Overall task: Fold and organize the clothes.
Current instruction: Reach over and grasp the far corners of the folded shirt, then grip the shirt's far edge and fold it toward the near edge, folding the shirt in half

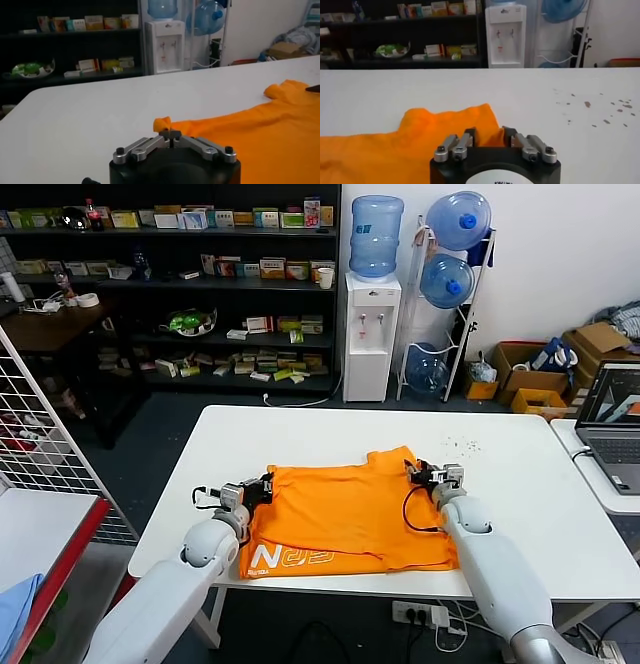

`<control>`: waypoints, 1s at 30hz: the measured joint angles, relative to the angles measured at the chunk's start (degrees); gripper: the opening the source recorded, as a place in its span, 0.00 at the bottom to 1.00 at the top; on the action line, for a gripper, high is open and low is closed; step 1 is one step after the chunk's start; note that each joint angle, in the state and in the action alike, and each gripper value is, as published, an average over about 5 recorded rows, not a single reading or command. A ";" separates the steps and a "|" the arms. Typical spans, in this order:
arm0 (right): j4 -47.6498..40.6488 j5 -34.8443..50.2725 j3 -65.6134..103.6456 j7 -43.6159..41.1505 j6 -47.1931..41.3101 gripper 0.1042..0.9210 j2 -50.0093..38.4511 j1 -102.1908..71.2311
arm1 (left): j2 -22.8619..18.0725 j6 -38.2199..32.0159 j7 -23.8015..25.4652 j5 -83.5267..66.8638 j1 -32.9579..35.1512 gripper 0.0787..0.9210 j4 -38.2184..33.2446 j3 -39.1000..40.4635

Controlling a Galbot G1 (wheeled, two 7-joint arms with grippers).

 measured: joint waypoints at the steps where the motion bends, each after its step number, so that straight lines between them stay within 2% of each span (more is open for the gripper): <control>1: 0.62 0.07 -0.04 0.30 -0.21 0.25 -0.14 -0.33 | 0.11 -0.01 -0.06 -0.04 0.18 0.02 -0.28 -0.11; 6: 5.72 0.90 0.06 2.21 -1.43 0.09 -1.42 -3.05 | 0.72 -0.44 -0.16 -0.29 1.15 0.02 -1.95 -0.82; 9: 10.10 1.39 0.52 3.58 -1.86 0.03 -2.68 -5.59 | 1.19 -0.74 -0.27 -0.56 1.90 0.02 -3.21 -1.31; 18: 25.94 2.88 2.75 7.96 -3.10 0.03 -7.81 -15.89 | 3.84 0.00 -1.33 -2.23 5.31 0.02 -9.30 -2.62; 30: 45.60 2.08 7.20 12.98 -6.13 0.03 -14.68 -34.20 | 10.05 3.27 -3.55 -4.20 14.04 0.02 -21.04 -3.83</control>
